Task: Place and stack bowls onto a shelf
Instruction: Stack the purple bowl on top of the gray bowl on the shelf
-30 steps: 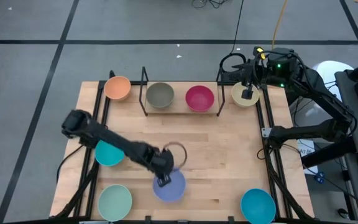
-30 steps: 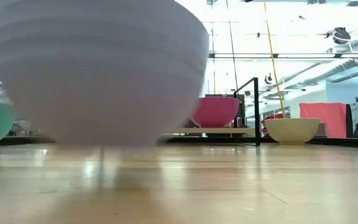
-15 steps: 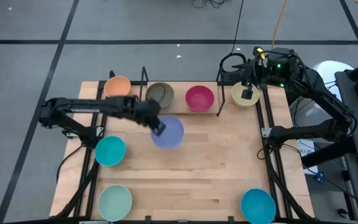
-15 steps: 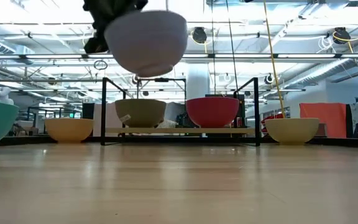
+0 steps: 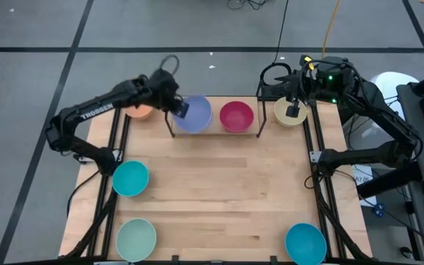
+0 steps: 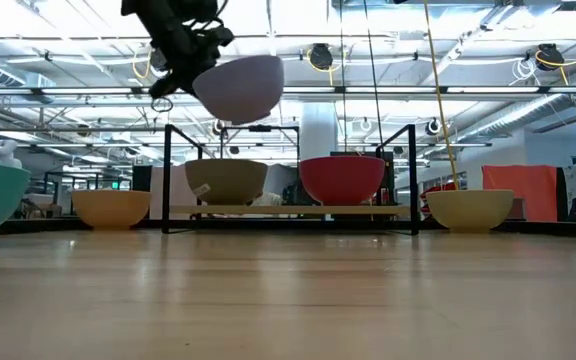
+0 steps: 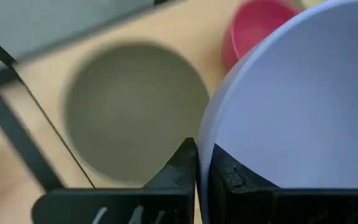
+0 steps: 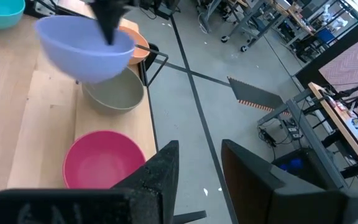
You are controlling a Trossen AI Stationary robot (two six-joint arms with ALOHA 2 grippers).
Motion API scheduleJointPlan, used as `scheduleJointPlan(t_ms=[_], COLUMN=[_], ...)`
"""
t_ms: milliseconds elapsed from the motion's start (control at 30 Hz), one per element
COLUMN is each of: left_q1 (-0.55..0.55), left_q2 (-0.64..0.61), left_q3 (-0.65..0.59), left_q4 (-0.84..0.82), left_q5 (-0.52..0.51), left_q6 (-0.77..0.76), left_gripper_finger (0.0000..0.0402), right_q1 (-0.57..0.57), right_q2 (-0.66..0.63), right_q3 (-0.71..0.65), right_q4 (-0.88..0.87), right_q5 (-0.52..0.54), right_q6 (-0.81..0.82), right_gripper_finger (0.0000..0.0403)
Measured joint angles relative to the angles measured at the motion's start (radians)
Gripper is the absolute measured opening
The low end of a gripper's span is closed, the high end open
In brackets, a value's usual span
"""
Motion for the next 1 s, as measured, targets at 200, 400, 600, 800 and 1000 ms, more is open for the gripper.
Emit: scheduleJointPlan(t_ms=[200,400,600,800,1000], left_q1=[0.127,0.187,0.205,0.208,0.208], left_q2=[0.001,0.052,0.117,0.178,0.222], left_q3=[0.068,0.072,0.071,0.071,0.071], left_q4=[-0.001,-0.072,-0.045,-0.056,-0.062], left_q5=[0.047,0.049,0.049,0.049,0.048], left_q6=[0.067,0.093,0.134,0.162,0.197], left_gripper_finger=[0.0008,0.0008,0.0008,0.0008,0.0010], right_q1=[0.000,-0.001,-0.001,-0.001,-0.001], right_q2=[0.000,0.000,0.000,0.000,0.000], right_q3=[-0.015,-0.052,-0.087,-0.091,-0.091], right_q4=[0.008,0.009,0.053,0.087,0.115], right_q5=[0.000,0.001,0.003,0.003,0.004], right_q6=[0.000,0.000,0.000,0.000,0.000], right_gripper_finger=[0.0115,0.0115,0.0115,0.0115,0.0115])
